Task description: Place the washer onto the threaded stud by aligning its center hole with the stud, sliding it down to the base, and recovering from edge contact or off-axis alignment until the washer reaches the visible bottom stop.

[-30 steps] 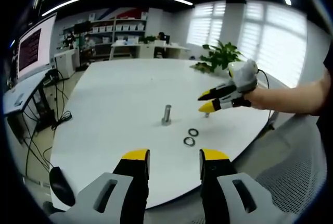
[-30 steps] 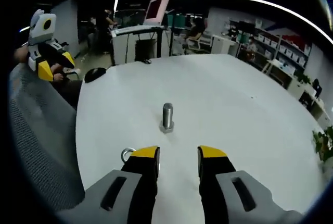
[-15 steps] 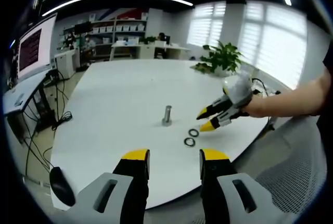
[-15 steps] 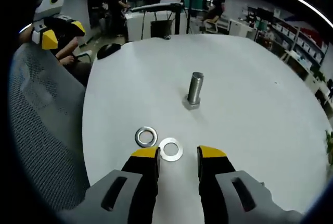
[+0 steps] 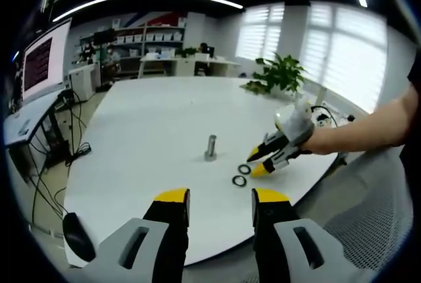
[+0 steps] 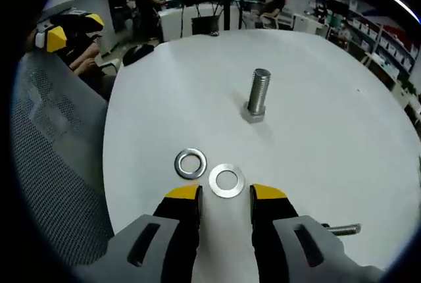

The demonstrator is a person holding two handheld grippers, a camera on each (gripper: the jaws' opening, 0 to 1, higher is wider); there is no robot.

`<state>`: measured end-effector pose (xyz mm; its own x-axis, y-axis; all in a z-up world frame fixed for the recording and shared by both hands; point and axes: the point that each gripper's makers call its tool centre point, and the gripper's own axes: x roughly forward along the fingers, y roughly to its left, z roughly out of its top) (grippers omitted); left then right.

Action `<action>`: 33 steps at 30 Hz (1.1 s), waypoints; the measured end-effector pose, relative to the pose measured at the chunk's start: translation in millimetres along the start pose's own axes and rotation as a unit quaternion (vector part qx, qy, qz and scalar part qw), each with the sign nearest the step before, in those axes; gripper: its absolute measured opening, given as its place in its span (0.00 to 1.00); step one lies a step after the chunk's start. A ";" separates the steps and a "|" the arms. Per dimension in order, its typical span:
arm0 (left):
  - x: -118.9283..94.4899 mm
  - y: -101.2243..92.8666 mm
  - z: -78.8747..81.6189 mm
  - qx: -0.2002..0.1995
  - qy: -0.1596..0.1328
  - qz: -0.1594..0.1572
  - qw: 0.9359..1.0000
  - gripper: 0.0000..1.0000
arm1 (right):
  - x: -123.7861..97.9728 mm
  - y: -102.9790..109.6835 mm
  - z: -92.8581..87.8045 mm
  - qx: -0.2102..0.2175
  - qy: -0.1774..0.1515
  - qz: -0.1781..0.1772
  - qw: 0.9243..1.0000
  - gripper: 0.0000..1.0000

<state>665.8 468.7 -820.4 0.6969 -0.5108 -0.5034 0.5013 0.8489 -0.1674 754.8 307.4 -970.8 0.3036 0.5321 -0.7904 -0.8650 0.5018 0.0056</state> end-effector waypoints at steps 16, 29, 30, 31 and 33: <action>-0.9 1.5 2.8 -0.003 -0.009 0.002 1.000 0.35 | 2.1 -3.9 4.9 -0.015 -0.003 -0.019 1.000 0.24; -0.1 0.5 1.0 -0.001 -0.003 -0.001 1.000 0.35 | -10.1 -9.2 27.8 -0.014 -0.039 -0.037 0.998 0.24; 0.0 0.3 0.8 -0.001 -0.002 -0.002 1.000 0.35 | -10.5 -9.4 28.4 -0.015 -0.040 -0.038 0.998 0.24; 0.1 0.1 0.6 0.000 -0.001 -0.002 1.000 0.35 | -10.7 -10.4 29.7 -0.015 -0.042 -0.039 0.998 0.24; 0.1 0.2 0.5 0.000 -0.001 -0.002 1.000 0.35 | -12.3 -11.1 32.6 -0.015 -0.046 -0.040 0.998 0.24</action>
<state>666.3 468.7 -820.1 0.6957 -0.5148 -0.5011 0.5040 0.8468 -0.1702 773.7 317.5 -941.3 0.4072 0.5519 -0.7277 -0.8476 0.5251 -0.0760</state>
